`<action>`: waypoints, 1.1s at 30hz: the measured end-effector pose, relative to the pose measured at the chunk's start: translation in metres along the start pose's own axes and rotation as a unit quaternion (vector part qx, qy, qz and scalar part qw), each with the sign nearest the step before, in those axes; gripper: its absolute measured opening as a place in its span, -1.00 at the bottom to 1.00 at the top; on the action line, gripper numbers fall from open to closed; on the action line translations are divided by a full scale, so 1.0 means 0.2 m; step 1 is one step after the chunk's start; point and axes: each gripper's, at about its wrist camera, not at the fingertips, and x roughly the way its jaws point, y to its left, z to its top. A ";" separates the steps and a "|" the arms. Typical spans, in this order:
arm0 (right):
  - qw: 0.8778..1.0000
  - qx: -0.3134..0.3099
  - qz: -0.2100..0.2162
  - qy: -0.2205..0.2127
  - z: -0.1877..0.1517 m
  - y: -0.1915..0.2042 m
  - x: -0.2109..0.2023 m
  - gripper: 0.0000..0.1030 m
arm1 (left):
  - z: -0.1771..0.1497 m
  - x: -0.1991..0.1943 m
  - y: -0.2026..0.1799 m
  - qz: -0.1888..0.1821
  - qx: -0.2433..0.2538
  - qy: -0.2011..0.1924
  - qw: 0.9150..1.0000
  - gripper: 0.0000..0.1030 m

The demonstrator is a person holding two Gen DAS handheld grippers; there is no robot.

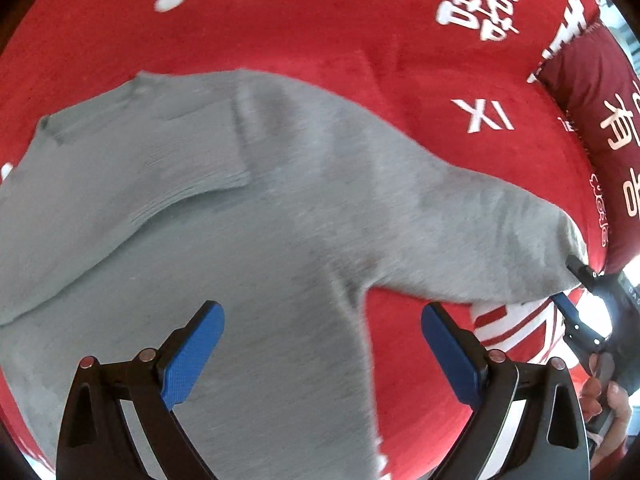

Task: Fold small clothes
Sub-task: 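Grasp the cuff of the other sleeve with the right tool and lift it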

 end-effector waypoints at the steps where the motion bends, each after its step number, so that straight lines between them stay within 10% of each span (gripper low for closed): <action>1: 1.000 -0.001 0.008 0.000 0.01 0.01 0.01 0.06 | 0.01 0.00 -0.02 -0.001 0.004 -0.001 1.000 0.93; 8: 0.999 -0.003 0.033 0.001 0.02 0.06 0.09 0.09 | 0.06 0.02 -0.08 0.020 0.027 -0.020 0.999 0.93; 12: 0.993 0.071 0.088 0.028 0.05 0.01 0.13 -0.84 | 0.10 0.06 -0.08 0.038 0.025 -0.030 0.998 0.93; 21: 0.964 0.052 0.253 0.059 0.05 0.38 0.14 -0.85 | 0.11 0.13 -0.03 0.058 0.043 -0.018 0.997 0.93; 33: 0.921 -0.114 0.329 0.171 -0.42 1.20 0.40 -0.84 | 0.00 -0.24 0.62 0.073 -0.030 -0.073 0.994 0.93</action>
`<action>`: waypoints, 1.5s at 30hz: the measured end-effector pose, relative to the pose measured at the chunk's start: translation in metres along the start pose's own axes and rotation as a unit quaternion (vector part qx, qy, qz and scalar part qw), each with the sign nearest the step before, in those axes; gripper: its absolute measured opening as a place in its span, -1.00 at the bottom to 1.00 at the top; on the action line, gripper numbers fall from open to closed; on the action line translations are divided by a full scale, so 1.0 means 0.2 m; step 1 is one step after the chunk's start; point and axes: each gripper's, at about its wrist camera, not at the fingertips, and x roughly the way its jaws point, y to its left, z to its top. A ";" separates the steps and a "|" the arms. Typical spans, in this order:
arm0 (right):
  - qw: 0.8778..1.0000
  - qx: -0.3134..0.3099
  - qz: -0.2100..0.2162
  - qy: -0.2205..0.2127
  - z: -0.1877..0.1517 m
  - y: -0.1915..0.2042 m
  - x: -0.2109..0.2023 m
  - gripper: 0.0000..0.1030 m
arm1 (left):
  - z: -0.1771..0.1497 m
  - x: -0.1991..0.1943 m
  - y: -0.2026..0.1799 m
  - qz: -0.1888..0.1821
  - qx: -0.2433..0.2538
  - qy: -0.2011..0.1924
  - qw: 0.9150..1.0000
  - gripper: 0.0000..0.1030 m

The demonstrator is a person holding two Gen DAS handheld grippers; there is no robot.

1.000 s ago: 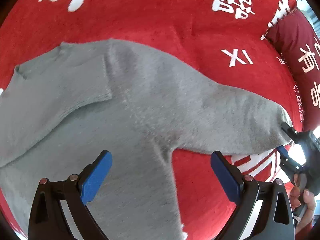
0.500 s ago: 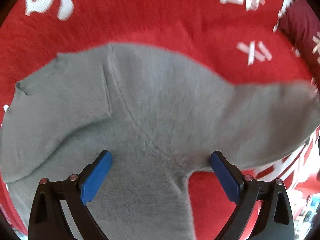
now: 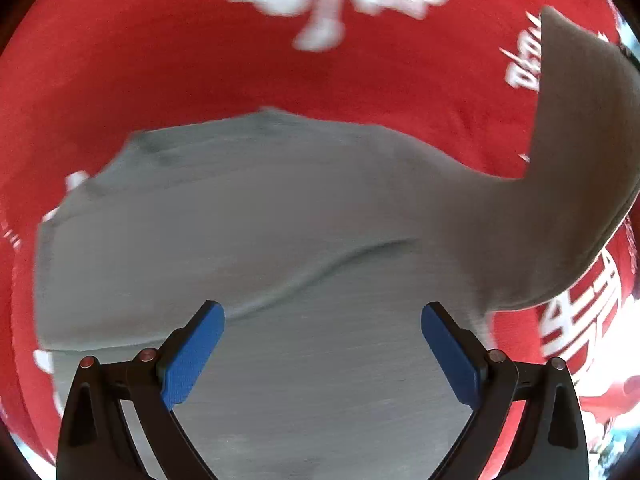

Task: Fold small clothes
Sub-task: 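Grasp the cuff of the other sleeve with the right tool and lift it, then fold the held sleeve across the sweater body with the right tool, release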

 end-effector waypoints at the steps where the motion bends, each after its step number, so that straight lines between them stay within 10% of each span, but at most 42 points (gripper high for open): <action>1: 1.000 -0.009 0.001 0.014 -0.02 0.03 0.07 -0.84 | -0.01 -0.03 0.10 0.014 -0.014 -0.014 1.000 0.93; 7: 0.983 -0.100 -0.038 0.151 -0.34 0.18 0.70 -0.84 | -0.08 -0.09 0.61 0.075 -0.083 -0.030 0.993 0.93; 16: 0.914 -0.150 -0.210 0.312 -0.86 -0.12 1.26 -0.71 | -0.19 -0.01 1.00 0.086 -0.148 -0.010 0.985 0.93; 19: 0.914 -0.130 -0.239 0.300 -0.91 -0.19 1.24 -0.03 | -0.22 0.00 1.04 0.071 -0.158 -0.010 0.985 0.93; 24: 0.945 -0.076 -0.226 0.223 -0.82 -0.17 1.13 -0.03 | -0.25 -0.02 1.03 0.056 -0.165 -0.008 0.985 0.93; 28: 0.948 -0.059 -0.239 0.201 -0.76 -0.14 1.21 -0.77 | -0.27 -0.07 1.07 0.046 -0.174 -0.014 0.984 0.93; 30: 0.950 -0.084 -0.223 0.201 -0.77 -0.07 1.27 -0.79 | -0.27 -0.09 1.10 0.046 -0.175 -0.019 0.983 0.93; 33: 0.933 -0.168 -0.205 0.242 -0.86 0.10 1.41 -0.79 | -0.29 -0.10 1.17 0.041 -0.181 -0.026 0.982 0.93; 39: 0.852 -0.281 -0.282 0.339 -1.16 0.11 1.60 -0.63 | -0.35 -0.12 1.34 0.041 -0.213 -0.024 0.976 0.93; 45: 0.887 -0.194 -0.264 0.326 -1.08 0.04 1.38 -0.20 | -0.25 -0.14 1.31 -0.023 -0.157 -0.031 0.987 0.93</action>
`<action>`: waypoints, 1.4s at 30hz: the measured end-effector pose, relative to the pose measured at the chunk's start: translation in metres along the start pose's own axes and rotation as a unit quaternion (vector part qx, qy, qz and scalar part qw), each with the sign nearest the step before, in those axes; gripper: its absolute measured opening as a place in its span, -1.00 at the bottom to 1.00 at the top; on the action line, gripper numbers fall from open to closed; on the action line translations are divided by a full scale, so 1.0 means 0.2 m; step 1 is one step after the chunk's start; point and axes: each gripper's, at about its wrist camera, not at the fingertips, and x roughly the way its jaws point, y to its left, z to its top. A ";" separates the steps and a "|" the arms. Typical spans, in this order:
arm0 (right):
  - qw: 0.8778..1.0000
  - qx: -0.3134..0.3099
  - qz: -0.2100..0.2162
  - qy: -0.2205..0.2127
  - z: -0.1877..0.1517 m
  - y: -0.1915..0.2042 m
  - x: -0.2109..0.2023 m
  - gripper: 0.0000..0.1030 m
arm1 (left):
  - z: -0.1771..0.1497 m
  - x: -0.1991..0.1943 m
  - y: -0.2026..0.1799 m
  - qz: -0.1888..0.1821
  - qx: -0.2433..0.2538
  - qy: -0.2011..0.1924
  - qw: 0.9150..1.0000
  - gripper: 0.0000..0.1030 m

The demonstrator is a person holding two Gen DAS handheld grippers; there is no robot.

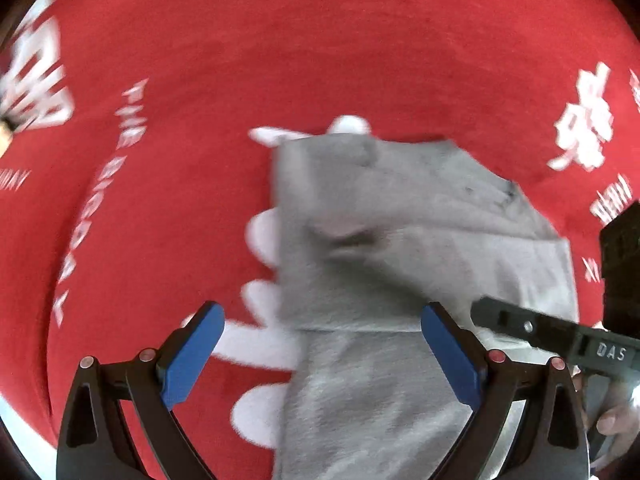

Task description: Fold small clothes

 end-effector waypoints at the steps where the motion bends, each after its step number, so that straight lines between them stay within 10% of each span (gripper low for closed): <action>1: 1.000 0.012 0.000 -0.002 -0.02 -0.04 -0.03 -0.20 | 0.03 0.01 -0.03 -0.013 0.010 0.004 1.000 0.93; 7: 0.997 0.060 -0.034 -0.020 -0.16 -0.28 -0.31 -0.19 | 0.17 0.08 -0.10 -0.077 0.009 0.035 0.996 0.93; 19: 0.993 0.086 -0.070 -0.040 -0.20 -0.52 -0.52 -0.19 | 0.27 0.27 -0.26 -0.055 0.176 0.077 0.980 0.93; 28: 0.993 0.098 -0.066 -0.030 -0.25 -0.55 -0.52 -0.19 | 0.27 0.38 -0.20 -0.073 0.202 0.141 0.966 0.74; 35: 0.989 -0.076 -0.123 -0.015 -0.02 -0.31 -0.49 -0.19 | 0.26 0.37 -0.21 -0.077 0.228 0.148 0.959 0.47; 42: 0.943 -0.273 -0.178 0.064 0.29 -0.14 -0.19 -0.18 | 0.25 0.39 -0.22 -0.073 0.241 0.146 0.957 0.27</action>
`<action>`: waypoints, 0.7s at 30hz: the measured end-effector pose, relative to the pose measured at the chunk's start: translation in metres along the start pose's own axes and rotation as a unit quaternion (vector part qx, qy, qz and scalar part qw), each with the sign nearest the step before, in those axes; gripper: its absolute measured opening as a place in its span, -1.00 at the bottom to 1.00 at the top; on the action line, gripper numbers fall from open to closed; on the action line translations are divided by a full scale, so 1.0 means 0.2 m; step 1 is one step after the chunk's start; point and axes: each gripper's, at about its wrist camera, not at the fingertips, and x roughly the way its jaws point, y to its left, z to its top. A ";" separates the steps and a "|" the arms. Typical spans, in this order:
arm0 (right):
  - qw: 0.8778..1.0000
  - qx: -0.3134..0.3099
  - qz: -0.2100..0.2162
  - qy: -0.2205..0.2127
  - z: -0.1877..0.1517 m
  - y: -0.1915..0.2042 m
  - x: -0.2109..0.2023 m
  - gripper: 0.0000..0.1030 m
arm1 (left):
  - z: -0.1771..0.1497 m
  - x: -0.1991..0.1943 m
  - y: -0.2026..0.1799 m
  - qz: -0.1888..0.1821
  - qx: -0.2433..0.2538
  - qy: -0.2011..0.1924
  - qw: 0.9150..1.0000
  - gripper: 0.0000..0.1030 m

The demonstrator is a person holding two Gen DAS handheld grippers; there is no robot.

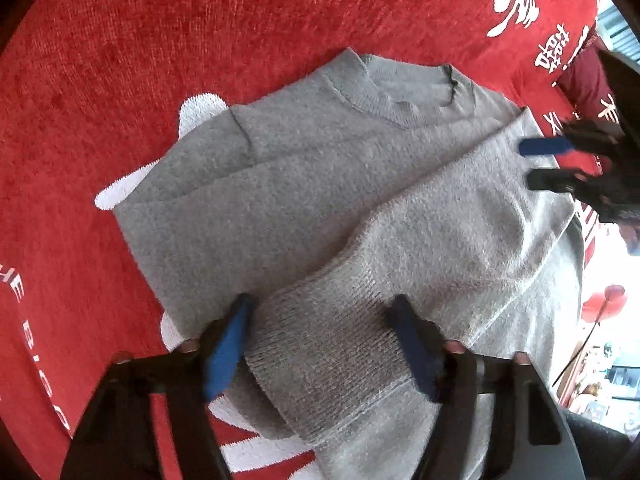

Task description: Fold small clothes

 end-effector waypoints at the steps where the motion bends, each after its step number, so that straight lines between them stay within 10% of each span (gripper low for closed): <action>1: 1.000 -0.023 -0.003 0.006 0.03 0.01 0.03 -0.18 | 0.00 0.00 0.00 -0.002 -0.002 -0.002 1.000 0.27; 8: 0.993 -0.099 -0.006 0.065 0.12 0.04 0.20 -0.20 | -0.02 -0.03 0.05 0.002 -0.016 -0.024 1.000 -0.32; 10: 0.994 -0.086 -0.018 0.065 0.13 0.04 0.17 -0.94 | -0.03 -0.05 0.05 0.003 -0.024 -0.034 0.999 -0.61; 21: 0.999 -0.019 -0.031 0.033 0.19 -0.04 0.10 -0.95 | 0.00 -0.15 0.14 0.014 -0.056 -0.072 0.996 -0.66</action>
